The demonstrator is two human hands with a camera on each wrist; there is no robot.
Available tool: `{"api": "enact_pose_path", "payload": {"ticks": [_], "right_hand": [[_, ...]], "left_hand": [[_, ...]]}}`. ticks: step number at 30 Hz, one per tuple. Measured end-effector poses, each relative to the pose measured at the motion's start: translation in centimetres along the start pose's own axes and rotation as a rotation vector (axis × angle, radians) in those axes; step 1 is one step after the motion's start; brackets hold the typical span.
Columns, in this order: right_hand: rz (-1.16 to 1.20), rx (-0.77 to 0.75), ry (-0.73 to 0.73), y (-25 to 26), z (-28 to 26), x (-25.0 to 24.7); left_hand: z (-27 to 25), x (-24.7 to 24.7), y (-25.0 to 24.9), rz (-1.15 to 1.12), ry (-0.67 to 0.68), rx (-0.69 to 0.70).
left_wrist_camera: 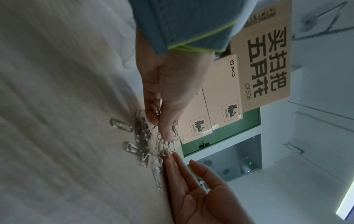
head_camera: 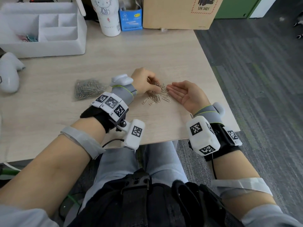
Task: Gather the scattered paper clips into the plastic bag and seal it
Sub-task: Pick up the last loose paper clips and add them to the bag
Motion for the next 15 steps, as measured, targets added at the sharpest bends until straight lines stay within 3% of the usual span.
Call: {"api": "enact_pose_path", "payload": {"ticks": [6,12,15], "right_hand": [[0.112,0.011,0.023,0.3,0.1,0.8],[0.228,0.136,0.207,0.2,-0.4,2.8],[0.297,0.169,0.225,0.2,-0.5,3.0]], "left_hand": [[0.7,-1.1,-1.9,-0.113,0.041,0.062],[1.2,-0.2,-4.7,-0.082,0.095,0.192],[1.4,0.1,-5.3,-0.056,0.113,0.221]]}}
Point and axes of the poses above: each hand's wrist, its own z-axis towards the middle knuckle, its own x-axis out of the palm, y = z × x, the point moved 2 cm from there along z, towards the middle knuckle, and after that the axes turned 2 degrees about x, right-handed, at the moved point
